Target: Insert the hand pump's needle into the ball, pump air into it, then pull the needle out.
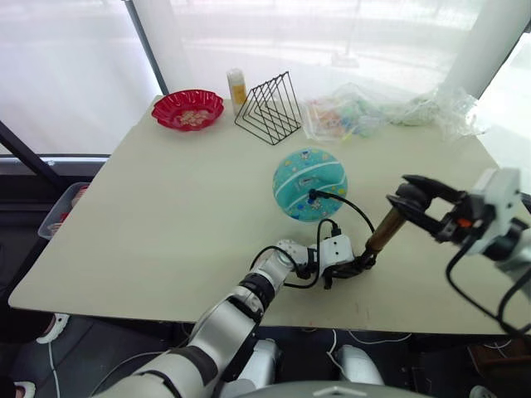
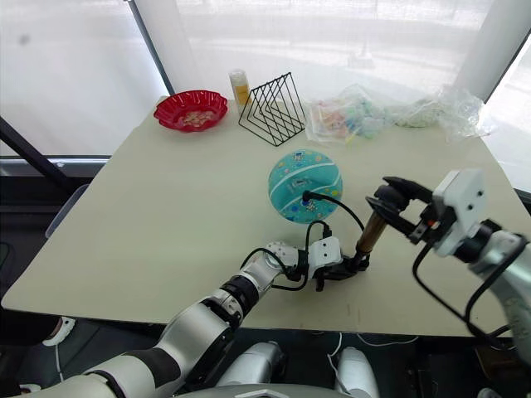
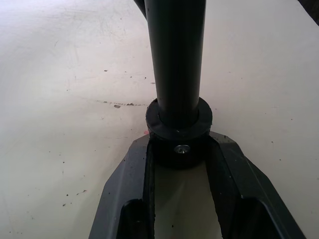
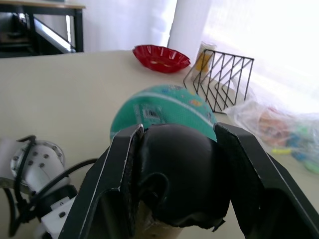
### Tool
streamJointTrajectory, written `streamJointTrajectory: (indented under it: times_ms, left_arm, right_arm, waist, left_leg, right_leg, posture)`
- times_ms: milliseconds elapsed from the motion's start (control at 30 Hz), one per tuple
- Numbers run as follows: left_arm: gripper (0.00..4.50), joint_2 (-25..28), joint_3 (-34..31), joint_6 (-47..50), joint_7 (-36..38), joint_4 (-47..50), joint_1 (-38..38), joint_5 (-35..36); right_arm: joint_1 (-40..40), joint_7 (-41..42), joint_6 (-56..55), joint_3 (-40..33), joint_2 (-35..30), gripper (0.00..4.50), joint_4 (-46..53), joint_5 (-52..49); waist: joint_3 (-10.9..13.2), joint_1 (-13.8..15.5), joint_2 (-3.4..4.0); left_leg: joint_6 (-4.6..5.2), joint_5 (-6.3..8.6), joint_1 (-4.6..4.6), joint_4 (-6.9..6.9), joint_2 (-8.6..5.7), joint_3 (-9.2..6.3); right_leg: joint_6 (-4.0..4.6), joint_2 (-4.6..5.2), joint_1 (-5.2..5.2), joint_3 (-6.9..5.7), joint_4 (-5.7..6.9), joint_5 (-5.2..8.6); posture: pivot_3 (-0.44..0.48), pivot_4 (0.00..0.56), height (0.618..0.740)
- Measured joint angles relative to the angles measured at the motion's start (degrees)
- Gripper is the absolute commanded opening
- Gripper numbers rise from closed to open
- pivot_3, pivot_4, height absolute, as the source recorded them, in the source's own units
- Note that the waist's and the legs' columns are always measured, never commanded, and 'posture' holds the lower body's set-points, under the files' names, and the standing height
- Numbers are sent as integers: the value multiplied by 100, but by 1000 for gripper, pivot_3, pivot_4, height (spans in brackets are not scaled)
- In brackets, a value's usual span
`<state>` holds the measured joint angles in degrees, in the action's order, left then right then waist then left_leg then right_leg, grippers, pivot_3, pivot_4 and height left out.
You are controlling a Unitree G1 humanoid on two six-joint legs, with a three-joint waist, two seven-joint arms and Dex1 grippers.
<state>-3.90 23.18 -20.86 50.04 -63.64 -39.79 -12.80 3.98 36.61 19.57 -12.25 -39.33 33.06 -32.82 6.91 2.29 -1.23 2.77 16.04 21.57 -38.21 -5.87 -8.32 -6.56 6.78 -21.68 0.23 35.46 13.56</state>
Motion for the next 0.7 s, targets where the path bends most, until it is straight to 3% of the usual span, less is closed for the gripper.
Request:
streamJointTrajectory:
  times_ms: [200,400,467,500,700]
  left_arm:
    - [1070,0,0,14,-2,0,1,0]
    - [1070,-4,-1,16,-3,0,-3,0]
    - [1070,-21,-4,14,-3,8,-29,1]
    - [1070,-46,-16,9,-3,28,-65,15]
    - [1070,-97,-15,-26,79,30,-62,18]
  right_arm:
    - [324,-196,-679,597,527,1897,-508,851]
    - [219,-173,-598,448,581,1897,-556,676]
    - [31,-101,-107,218,279,1897,-500,196]
    - [-382,-39,561,-142,-360,1897,-461,-580]
    - [-1092,-67,1723,-1285,-1286,1897,-211,-2262]
  waist:
    - [-8,0,-3]
    - [-8,-2,10]
    - [16,0,32]
    - [48,1,57]
    - [86,88,50]
  left_leg:
    - [1,-1,-2,0,-1,0]
    - [2,-1,-2,-1,-2,2]
    - [4,-2,7,-7,-7,6]
    - [5,-3,15,-16,-11,11]
    - [23,-11,35,-5,-27,-6]
  right_leg:
    - [1,-1,0,3,1,0]
    - [1,-1,0,6,1,0]
    - [1,3,-2,13,1,-1]
    - [-1,8,-7,18,1,-2]
    - [26,19,-25,14,0,-15]
  posture:
    - [0,150,740]
    - [0,150,740]
    - [0,150,740]
    - [0,150,740]
    - [0,150,740]
